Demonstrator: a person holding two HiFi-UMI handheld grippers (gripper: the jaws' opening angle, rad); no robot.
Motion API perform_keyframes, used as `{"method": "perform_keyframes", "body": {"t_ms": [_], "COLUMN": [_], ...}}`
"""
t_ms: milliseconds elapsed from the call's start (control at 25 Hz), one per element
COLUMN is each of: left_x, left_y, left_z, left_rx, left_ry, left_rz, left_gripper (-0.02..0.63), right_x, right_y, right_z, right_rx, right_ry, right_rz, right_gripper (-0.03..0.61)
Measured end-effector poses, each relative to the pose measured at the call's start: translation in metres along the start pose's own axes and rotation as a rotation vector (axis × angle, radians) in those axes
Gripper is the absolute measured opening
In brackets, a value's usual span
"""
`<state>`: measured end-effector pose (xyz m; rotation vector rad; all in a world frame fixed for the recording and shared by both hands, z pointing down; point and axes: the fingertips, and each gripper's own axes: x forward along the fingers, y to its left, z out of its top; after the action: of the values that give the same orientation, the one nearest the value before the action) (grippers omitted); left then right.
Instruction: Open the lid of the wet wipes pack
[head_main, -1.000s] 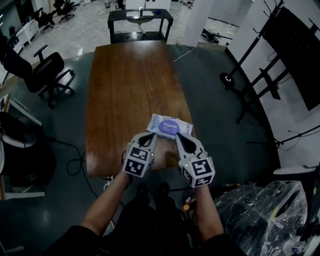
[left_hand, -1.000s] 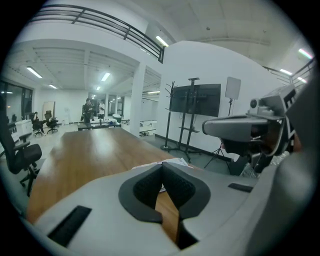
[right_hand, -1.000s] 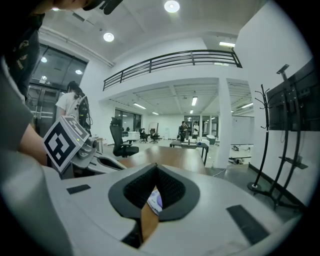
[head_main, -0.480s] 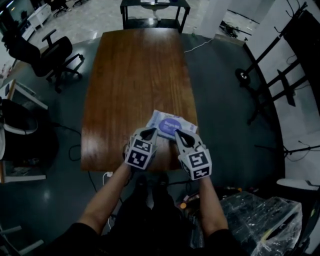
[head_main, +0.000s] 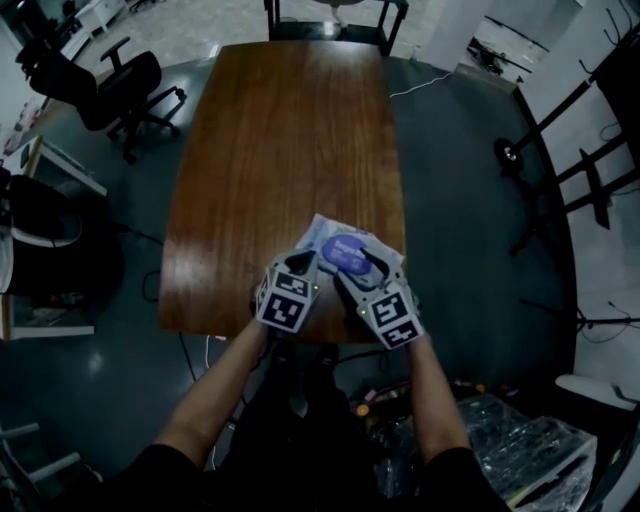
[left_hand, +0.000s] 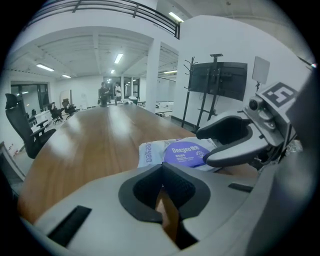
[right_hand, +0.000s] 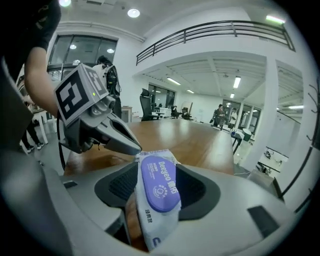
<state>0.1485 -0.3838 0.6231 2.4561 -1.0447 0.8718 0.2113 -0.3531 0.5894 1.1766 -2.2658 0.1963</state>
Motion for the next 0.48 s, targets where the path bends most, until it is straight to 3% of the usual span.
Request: {"method": "perform_keyframes", "body": {"t_ms": [240,480], "left_x": [0.01,0.021], "left_y": [0.007,0.008], "left_z": [-0.005,-0.012], "left_rx": [-0.04,-0.087], "left_ry": [0.038,0.094], "left_rz": [0.03,0.022], "left_gripper": [0.006,0.005], "right_x": [0.018,0.028], "right_y": [-0.002,-0.004], "right_z": [-0.009,-0.018], "right_rx": [-0.106,-0.181], "right_ry": [0.046,0.109], "right_rz": [0.049,0.09], "right_gripper": [0.287,0.288]}}
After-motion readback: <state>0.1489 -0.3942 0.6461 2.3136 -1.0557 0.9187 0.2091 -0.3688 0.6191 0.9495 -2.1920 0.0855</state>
